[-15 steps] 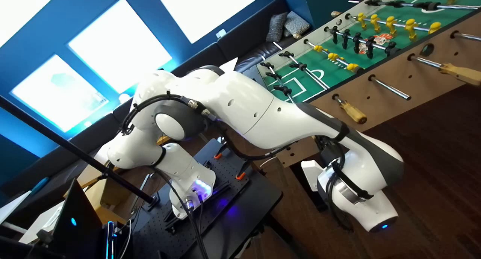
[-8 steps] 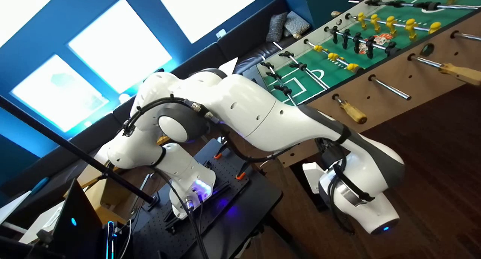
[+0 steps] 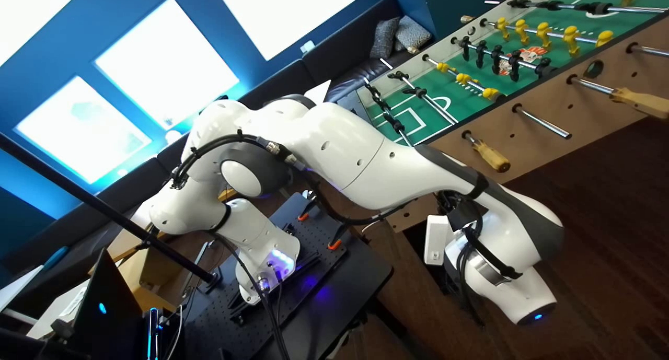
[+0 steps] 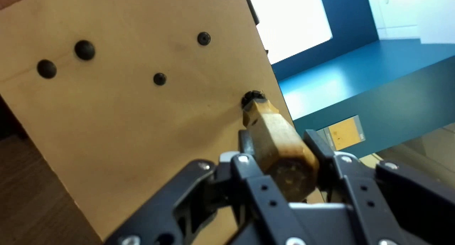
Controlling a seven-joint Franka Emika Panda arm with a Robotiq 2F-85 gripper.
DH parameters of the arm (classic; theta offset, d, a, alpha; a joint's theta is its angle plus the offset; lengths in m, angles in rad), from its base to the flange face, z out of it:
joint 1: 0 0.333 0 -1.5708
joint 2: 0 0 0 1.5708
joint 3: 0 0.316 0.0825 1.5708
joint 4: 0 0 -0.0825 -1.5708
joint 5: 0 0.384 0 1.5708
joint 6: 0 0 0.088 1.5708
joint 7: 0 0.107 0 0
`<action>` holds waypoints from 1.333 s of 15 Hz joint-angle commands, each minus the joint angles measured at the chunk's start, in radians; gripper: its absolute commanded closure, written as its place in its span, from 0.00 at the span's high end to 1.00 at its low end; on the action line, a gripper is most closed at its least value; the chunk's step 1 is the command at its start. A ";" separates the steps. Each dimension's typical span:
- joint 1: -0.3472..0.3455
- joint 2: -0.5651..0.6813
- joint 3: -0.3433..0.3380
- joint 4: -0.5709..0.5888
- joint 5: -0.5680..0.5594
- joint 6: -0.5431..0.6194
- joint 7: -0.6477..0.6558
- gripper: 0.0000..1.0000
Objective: Rotate the first rod forward
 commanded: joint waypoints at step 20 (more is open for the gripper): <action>0.005 0.022 -0.016 0.035 0.026 -0.116 0.735 0.15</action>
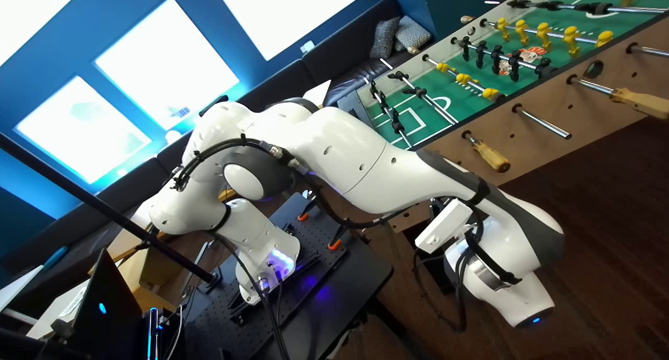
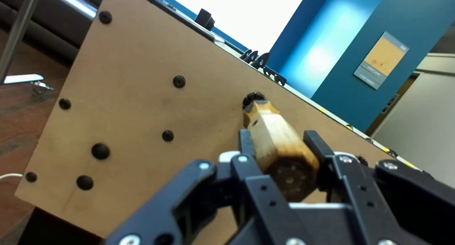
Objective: Rotate the first rod forward
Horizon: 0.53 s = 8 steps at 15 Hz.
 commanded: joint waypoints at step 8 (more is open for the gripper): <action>0.018 0.028 -0.029 0.022 0.040 -0.040 0.242 0.40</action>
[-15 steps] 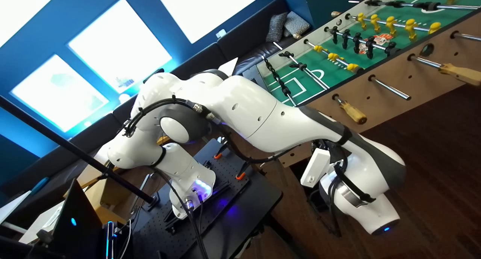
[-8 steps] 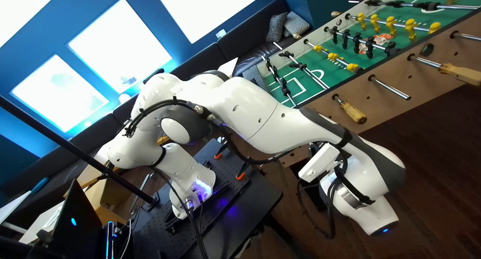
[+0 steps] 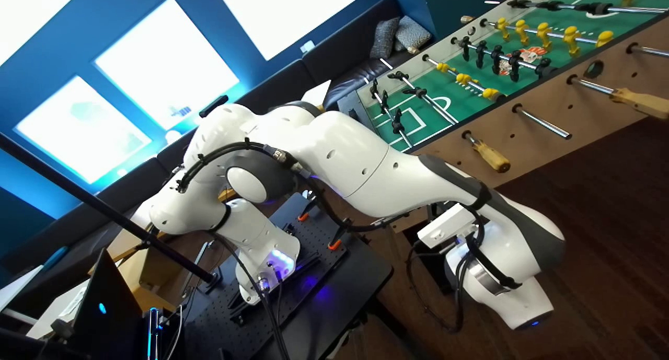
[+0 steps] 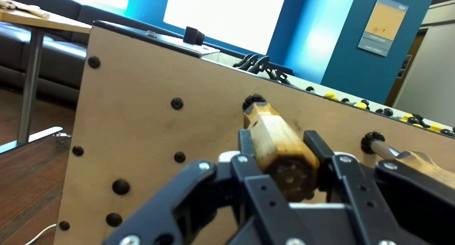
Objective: Rotate the first rod forward
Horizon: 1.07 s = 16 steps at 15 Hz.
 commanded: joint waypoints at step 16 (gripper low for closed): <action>0.109 -0.044 -0.114 -0.025 0.071 -0.018 0.621 0.15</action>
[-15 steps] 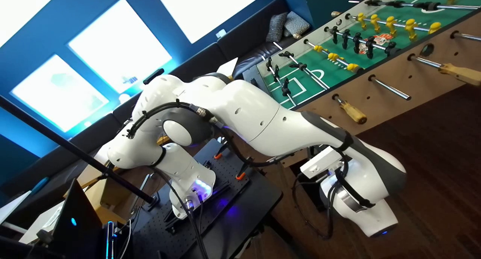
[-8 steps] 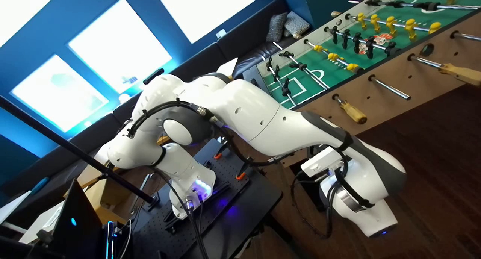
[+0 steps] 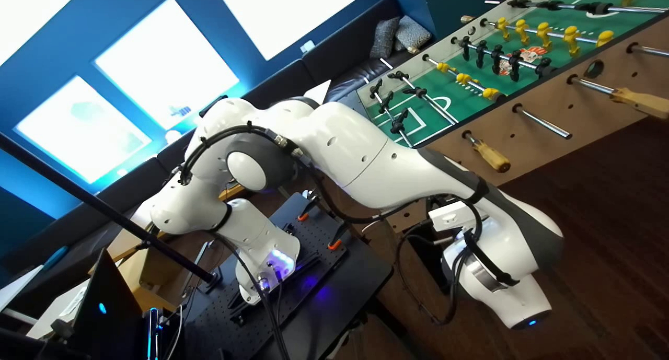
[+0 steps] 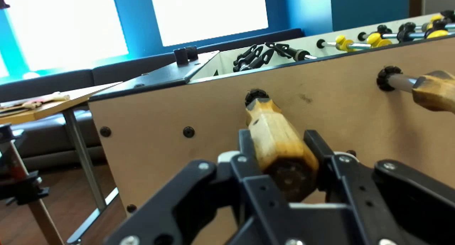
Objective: Rotate the first rod forward
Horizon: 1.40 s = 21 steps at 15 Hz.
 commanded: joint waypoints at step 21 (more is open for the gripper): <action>0.044 -0.019 -0.049 0.000 0.016 -0.063 0.810 0.15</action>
